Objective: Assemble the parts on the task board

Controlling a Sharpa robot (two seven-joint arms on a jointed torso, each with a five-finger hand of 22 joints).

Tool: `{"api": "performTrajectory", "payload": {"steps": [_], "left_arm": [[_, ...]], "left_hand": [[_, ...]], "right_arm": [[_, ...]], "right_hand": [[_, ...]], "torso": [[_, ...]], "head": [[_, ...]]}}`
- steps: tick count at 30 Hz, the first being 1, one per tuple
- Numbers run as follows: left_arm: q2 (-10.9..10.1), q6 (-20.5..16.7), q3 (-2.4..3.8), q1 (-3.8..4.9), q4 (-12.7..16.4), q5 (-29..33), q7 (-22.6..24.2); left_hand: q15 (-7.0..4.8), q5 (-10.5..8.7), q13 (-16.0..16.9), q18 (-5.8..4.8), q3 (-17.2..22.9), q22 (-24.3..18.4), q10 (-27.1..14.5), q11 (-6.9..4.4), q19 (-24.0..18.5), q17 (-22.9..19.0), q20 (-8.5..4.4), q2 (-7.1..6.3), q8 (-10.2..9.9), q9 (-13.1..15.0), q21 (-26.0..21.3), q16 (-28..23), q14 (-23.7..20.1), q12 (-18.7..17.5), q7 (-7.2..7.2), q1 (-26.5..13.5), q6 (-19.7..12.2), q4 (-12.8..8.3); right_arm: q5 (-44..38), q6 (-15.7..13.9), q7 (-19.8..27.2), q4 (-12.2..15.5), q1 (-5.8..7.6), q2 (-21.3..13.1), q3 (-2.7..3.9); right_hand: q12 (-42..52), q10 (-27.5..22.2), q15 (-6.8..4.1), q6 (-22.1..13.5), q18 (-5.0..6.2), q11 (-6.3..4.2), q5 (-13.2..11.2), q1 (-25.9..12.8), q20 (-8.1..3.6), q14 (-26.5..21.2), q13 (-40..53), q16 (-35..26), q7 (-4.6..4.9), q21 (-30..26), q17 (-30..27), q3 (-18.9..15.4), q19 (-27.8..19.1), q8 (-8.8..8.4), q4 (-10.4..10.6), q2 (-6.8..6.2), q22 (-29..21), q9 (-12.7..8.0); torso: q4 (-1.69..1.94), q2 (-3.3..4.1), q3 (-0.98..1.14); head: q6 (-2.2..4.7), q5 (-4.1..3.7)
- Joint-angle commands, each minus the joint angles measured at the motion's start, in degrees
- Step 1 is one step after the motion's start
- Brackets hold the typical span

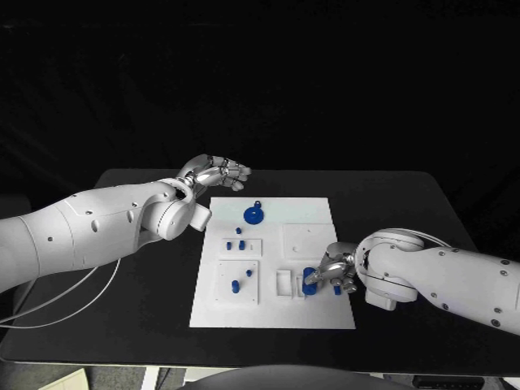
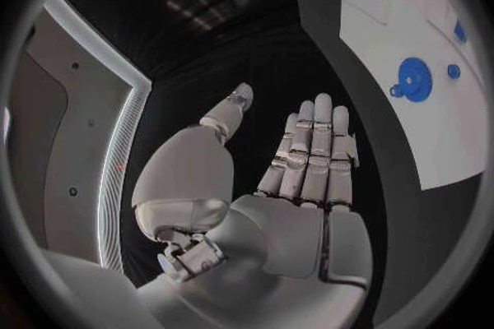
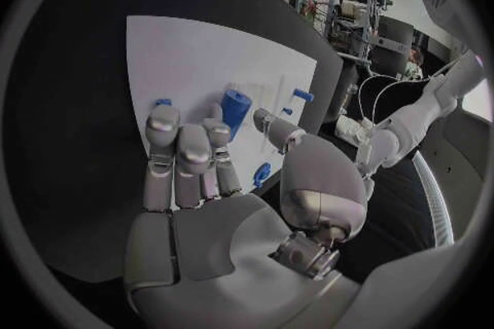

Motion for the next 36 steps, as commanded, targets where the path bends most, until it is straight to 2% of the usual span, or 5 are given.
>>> {"api": "performTrajectory", "payload": {"steps": [1,6,16,28,36], "left_arm": [[0.05,0.70,0.04,0.04,0.16,0.33,0.37],[-0.02,0.65,0.04,0.04,0.19,0.33,0.35],[0.07,0.71,0.04,0.05,0.13,0.33,0.27],[0.13,0.87,0.04,0.05,0.06,0.33,0.08],[0.17,0.93,0.04,0.05,0.07,0.33,0.04]], "left_hand": [[0.19,0.09,-0.01,0.67,-0.13,0.06,0.07,0.34,0.34,0.08,0.17,-0.05,0.39,-0.05,-0.39,-0.35,0.20,-0.35,1.32,-0.53,-0.37,0.23],[0.19,0.09,-0.01,0.67,-0.13,0.07,0.08,0.35,0.34,0.10,0.17,-0.06,0.40,-0.06,-0.40,-0.36,0.21,-0.35,1.32,-0.53,-0.38,0.22],[0.19,0.09,-0.01,0.67,-0.13,0.10,0.08,0.35,0.35,0.13,0.17,-0.06,0.41,-0.06,-0.42,-0.38,0.22,-0.36,1.32,-0.53,-0.38,0.23],[0.20,0.09,-0.01,0.67,-0.15,0.13,0.08,0.35,0.36,0.17,0.18,-0.06,0.42,-0.06,-0.45,-0.41,0.22,-0.38,1.33,-0.58,-0.40,0.27],[0.20,0.09,-0.01,0.67,-0.15,0.15,0.08,0.35,0.36,0.19,0.18,-0.06,0.43,-0.06,-0.47,-0.43,0.23,-0.38,1.33,-0.61,-0.40,0.29]], "right_arm": [[0.94,1.77,-0.61,-0.34,0.01,0.18,0.00],[1.13,3.17,-1.01,-2.45,0.11,0.80,-0.02],[0.99,3.23,-0.81,-2.83,0.10,2.05,-0.03],[-3.47,3.66,-0.45,-3.91,-0.04,3.82,-0.11],[-5.67,4.29,-1.01,-6.04,-0.33,5.14,-1.09]], "right_hand": [[0.05,0.03,-0.43,0.53,3.04,-0.15,-0.31,-0.56,-0.04,-0.08,0.07,-0.23,0.18,0.39,0.06,0.18,0.13,0.16,0.04,-0.02,0.72,0.06],[-0.06,-0.05,-0.41,0.40,3.05,-0.13,-0.31,-0.89,-0.02,-0.08,0.06,-0.31,0.21,0.42,0.11,0.19,0.10,-0.01,0.19,-0.07,0.71,0.06],[-0.26,-0.27,-0.31,0.16,3.05,-0.03,-0.31,-1.40,0.04,-0.12,0.04,-0.52,0.31,0.41,0.17,0.12,-0.10,-0.32,0.28,-0.51,0.70,0.09],[-0.54,-0.87,0.07,-1.02,3.05,0.37,-0.30,-4.75,0.12,-0.23,0.15,-1.01,0.74,0.40,0.44,-2.71,-0.52,-1.31,1.66,-3.00,0.61,0.28],[-0.64,-1.72,0.06,-1.68,3.05,0.30,-0.20,-7.48,-0.69,-0.75,0.47,-1.39,0.77,0.25,1.23,-11.81,-2.05,-2.14,-2.03,0.78,0.69,0.97]], "torso": [[0.00,0.00,-0.02],[-0.01,0.00,-0.03],[-0.01,0.06,0.07],[0.00,0.08,0.03],[0.08,0.07,0.00]], "head": [[0.07,0.00],[0.05,-0.13],[0.01,-0.30],[-0.13,-0.31],[-0.05,-0.44]]}}
